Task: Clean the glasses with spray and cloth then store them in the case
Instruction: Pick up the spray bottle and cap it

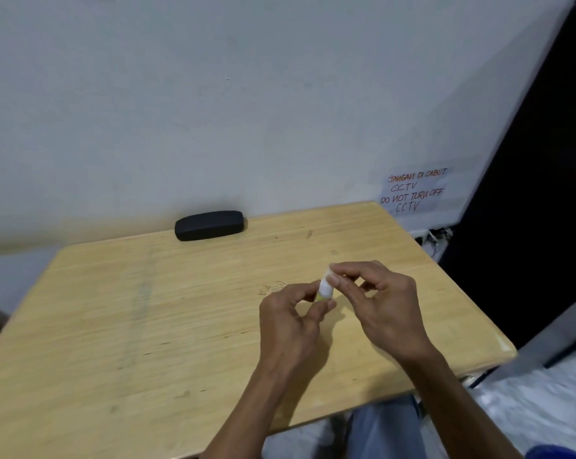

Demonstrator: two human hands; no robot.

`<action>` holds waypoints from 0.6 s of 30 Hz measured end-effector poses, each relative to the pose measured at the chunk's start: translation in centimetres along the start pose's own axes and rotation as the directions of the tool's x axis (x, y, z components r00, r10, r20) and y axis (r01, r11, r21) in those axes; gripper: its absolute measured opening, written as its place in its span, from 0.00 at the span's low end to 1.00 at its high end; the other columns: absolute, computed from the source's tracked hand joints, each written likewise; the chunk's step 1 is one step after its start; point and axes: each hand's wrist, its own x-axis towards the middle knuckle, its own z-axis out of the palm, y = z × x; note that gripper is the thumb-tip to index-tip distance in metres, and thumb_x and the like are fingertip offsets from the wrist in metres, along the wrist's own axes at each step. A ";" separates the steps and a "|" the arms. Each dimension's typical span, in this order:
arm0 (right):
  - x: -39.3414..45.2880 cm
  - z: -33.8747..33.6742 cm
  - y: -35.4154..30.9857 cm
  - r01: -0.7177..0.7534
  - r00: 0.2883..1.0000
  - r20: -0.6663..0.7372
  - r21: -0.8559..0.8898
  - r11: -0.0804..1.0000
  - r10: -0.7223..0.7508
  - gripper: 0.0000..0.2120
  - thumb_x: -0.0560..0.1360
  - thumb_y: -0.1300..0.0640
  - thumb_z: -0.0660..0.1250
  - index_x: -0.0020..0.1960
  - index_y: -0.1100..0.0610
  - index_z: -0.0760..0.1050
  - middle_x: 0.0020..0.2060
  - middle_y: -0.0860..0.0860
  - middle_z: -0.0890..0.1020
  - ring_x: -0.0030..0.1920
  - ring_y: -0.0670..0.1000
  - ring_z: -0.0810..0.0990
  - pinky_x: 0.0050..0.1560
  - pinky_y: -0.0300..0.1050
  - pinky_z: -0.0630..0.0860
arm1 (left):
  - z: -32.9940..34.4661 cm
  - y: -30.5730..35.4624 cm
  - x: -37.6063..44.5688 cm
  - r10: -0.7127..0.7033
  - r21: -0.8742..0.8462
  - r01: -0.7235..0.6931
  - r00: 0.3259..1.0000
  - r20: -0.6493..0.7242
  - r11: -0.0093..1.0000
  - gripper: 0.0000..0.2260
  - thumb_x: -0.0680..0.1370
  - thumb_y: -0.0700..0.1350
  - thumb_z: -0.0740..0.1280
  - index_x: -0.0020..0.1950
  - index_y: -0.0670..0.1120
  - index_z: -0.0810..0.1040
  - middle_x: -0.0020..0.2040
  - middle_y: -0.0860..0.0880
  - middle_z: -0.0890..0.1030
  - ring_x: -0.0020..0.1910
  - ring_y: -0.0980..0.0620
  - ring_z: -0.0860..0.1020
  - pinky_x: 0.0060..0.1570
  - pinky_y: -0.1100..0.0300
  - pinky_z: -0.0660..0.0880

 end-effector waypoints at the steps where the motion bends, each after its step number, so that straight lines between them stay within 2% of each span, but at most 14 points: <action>1: 0.0 0.0 -0.1 0.012 1.000 0.004 -0.010 1.000 -0.012 0.09 0.73 0.56 0.76 0.52 0.47 0.85 0.44 0.43 0.86 0.43 0.46 0.83 0.41 0.41 0.78 | -0.1 0.1 -0.1 0.005 0.009 -0.005 1.000 0.000 1.000 0.10 0.71 0.42 0.77 0.51 0.51 0.87 0.43 0.55 0.87 0.41 0.56 0.85 0.46 0.57 0.81; 4: 0.3 0.0 -0.2 0.041 0.999 0.032 -0.037 0.998 -0.040 0.08 0.74 0.56 0.76 0.52 0.48 0.86 0.43 0.43 0.86 0.41 0.43 0.82 0.40 0.41 0.78 | -0.2 0.6 -0.3 0.001 0.008 -0.001 1.000 -0.008 1.000 0.09 0.71 0.40 0.77 0.51 0.47 0.87 0.43 0.52 0.87 0.39 0.59 0.84 0.39 0.71 0.76; 6: 0.5 -0.1 -0.2 0.066 0.997 0.048 -0.041 0.997 -0.064 0.07 0.74 0.56 0.76 0.51 0.49 0.86 0.43 0.43 0.86 0.40 0.43 0.82 0.40 0.43 0.79 | -0.2 1.0 -0.4 0.001 -0.013 -0.001 1.000 -0.013 1.000 0.09 0.71 0.38 0.77 0.51 0.43 0.87 0.43 0.49 0.87 0.38 0.63 0.83 0.36 0.75 0.74; 9: 0.6 -0.5 -0.1 0.092 0.994 0.070 -0.044 0.995 -0.088 0.07 0.74 0.56 0.76 0.52 0.50 0.86 0.43 0.45 0.86 0.41 0.45 0.83 0.40 0.47 0.80 | -0.2 1.5 -0.5 0.023 -0.032 -0.022 1.000 0.018 0.999 0.09 0.71 0.37 0.76 0.50 0.43 0.87 0.41 0.54 0.85 0.38 0.69 0.82 0.35 0.77 0.73; 12: 0.7 -0.9 0.0 0.093 0.992 0.088 -0.056 0.994 -0.088 0.07 0.74 0.55 0.76 0.52 0.49 0.86 0.43 0.45 0.86 0.40 0.46 0.82 0.39 0.45 0.80 | -0.3 1.8 -0.5 0.022 -0.019 -0.021 0.999 0.041 1.000 0.09 0.71 0.37 0.76 0.50 0.44 0.87 0.40 0.58 0.83 0.37 0.72 0.80 0.36 0.78 0.72; 15: 0.5 -0.9 0.1 0.041 0.993 0.110 -0.050 0.998 -0.036 0.09 0.75 0.53 0.74 0.55 0.47 0.84 0.45 0.43 0.87 0.44 0.44 0.83 0.40 0.39 0.77 | -0.4 1.8 -0.4 -0.008 -0.018 0.008 0.999 0.036 1.000 0.09 0.71 0.38 0.77 0.51 0.44 0.87 0.40 0.58 0.85 0.36 0.68 0.82 0.36 0.77 0.72; 17: 0.2 -0.2 0.2 -0.028 0.993 0.119 -0.004 1.000 0.028 0.13 0.75 0.52 0.74 0.59 0.44 0.82 0.46 0.42 0.87 0.47 0.45 0.85 0.41 0.45 0.79 | -0.5 1.9 -0.1 -0.020 -0.028 0.021 1.000 0.021 0.999 0.09 0.71 0.39 0.77 0.50 0.48 0.87 0.38 0.60 0.85 0.35 0.64 0.83 0.35 0.76 0.73; 18: 0.0 0.1 0.2 -0.061 0.992 0.116 0.023 0.998 0.058 0.15 0.75 0.52 0.74 0.60 0.42 0.80 0.45 0.42 0.87 0.45 0.48 0.85 0.41 0.49 0.79 | -0.6 1.9 0.2 -0.020 -0.028 0.020 1.000 0.013 0.999 0.09 0.71 0.40 0.77 0.49 0.50 0.87 0.37 0.60 0.85 0.34 0.62 0.84 0.35 0.75 0.73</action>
